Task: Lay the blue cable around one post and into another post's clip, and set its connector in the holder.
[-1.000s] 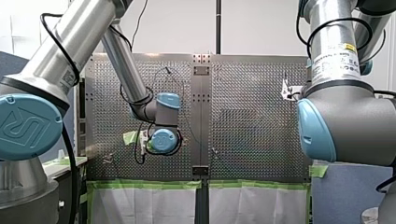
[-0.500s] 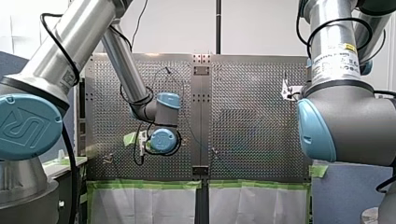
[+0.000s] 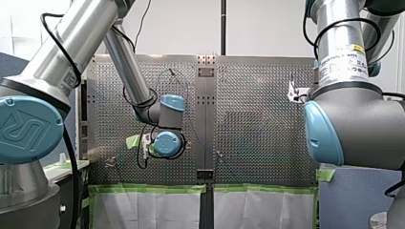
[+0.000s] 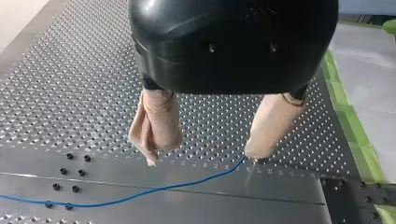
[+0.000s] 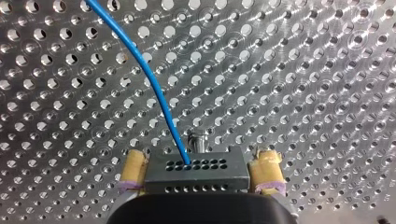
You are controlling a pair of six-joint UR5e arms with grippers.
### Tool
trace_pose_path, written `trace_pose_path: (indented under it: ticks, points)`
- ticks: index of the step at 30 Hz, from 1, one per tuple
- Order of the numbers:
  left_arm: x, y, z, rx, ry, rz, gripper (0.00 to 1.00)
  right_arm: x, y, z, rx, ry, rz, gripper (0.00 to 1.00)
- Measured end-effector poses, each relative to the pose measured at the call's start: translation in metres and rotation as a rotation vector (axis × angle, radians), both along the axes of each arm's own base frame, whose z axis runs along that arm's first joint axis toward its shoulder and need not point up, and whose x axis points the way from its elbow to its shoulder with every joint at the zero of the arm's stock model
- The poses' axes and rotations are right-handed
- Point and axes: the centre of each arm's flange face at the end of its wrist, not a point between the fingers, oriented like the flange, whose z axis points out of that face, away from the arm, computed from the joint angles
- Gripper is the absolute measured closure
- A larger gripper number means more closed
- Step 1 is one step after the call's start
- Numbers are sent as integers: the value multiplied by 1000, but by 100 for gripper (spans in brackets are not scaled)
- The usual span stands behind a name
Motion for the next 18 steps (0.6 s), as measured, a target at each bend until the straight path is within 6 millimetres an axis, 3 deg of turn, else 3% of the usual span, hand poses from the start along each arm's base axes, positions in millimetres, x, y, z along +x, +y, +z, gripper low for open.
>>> trace_pose_path:
  ticks: [18]
  points:
    - [0,0,0,-19,-3,3,0,0,0,0,0,0,0,0]
